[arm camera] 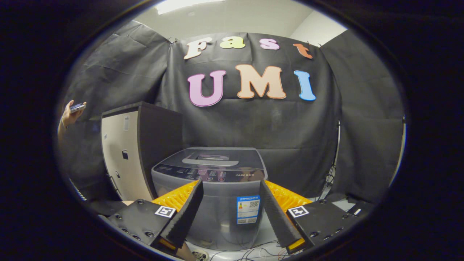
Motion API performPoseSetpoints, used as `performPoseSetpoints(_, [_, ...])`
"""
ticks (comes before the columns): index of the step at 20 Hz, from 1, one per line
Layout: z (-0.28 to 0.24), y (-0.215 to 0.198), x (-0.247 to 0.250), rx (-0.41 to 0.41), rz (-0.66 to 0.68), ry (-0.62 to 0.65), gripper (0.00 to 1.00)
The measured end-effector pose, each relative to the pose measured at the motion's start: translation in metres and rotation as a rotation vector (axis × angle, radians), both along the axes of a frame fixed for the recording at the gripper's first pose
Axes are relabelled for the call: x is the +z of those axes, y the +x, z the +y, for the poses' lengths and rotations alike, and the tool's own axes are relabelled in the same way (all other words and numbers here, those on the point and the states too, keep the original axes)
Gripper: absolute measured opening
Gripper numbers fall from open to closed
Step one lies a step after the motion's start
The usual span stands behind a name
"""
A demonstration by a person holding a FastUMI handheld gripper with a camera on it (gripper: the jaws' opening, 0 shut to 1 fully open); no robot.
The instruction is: Put the clothes into the washing machine and then close the washing machine lid.
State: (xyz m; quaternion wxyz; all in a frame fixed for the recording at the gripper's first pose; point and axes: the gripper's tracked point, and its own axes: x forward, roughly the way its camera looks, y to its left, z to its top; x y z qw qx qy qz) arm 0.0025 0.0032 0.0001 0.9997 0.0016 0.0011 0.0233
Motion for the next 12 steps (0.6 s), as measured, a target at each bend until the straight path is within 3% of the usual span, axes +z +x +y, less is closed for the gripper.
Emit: performPoseSetpoints(12, [-0.0004, 0.0001, -0.0002, 0.001, 0.000, 0.000, 0.97])
